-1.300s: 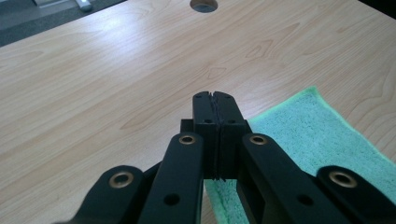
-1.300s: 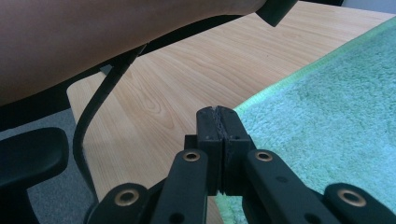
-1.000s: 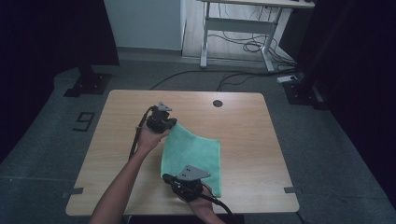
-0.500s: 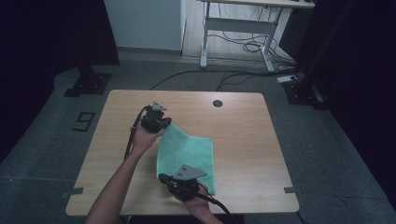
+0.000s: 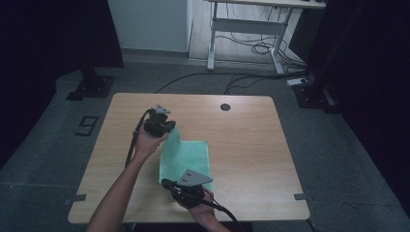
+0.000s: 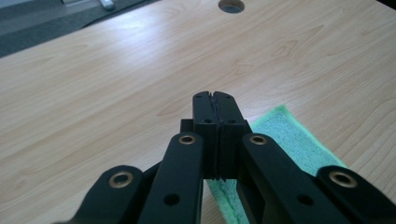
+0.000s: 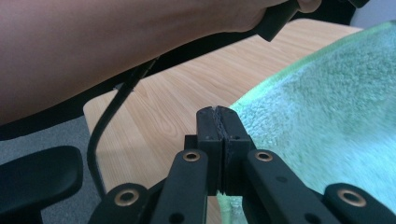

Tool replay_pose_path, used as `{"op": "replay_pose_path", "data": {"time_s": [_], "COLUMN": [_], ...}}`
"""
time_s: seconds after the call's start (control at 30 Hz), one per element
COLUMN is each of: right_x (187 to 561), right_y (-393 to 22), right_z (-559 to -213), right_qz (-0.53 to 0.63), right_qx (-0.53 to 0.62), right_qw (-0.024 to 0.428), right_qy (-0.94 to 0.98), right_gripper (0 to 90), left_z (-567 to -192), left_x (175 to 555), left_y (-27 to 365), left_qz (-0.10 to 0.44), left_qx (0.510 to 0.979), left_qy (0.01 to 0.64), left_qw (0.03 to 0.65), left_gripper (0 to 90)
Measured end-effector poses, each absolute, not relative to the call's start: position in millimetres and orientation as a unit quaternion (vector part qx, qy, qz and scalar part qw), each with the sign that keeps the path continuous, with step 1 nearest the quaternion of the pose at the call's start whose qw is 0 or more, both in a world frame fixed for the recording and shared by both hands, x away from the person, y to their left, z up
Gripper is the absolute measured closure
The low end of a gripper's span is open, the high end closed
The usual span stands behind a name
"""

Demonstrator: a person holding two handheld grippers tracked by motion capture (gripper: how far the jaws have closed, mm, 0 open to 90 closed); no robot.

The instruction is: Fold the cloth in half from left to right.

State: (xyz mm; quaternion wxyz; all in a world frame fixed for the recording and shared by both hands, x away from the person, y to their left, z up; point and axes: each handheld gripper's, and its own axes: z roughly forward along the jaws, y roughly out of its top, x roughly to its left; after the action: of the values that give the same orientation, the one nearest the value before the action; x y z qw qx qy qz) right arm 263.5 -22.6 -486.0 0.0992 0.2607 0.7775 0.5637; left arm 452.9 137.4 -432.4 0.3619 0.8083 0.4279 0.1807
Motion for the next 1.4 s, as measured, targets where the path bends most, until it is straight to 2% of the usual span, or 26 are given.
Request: {"op": "replay_pose_path", "data": {"time_s": [0.77, 1.4], "right_x": [262.8, 262.7], "right_y": [-65.2, -86.8], "right_z": [-510.5, -524.7], "right_qz": [0.539, 0.524], "right_qx": [0.305, 0.331], "right_qw": [0.105, 0.103], "right_qy": [0.778, 0.778], "right_gripper": [88.5, 88.4], "left_z": [-473.7, -485.8], "left_x": [475.8, 478.5], "left_y": [97.0, 64.9], "left_qz": [0.149, 0.138], "left_qx": [0.823, 0.838], "left_qy": [0.440, 0.421], "left_qw": [0.327, 0.320], "left_gripper": [88.5, 88.4]}}
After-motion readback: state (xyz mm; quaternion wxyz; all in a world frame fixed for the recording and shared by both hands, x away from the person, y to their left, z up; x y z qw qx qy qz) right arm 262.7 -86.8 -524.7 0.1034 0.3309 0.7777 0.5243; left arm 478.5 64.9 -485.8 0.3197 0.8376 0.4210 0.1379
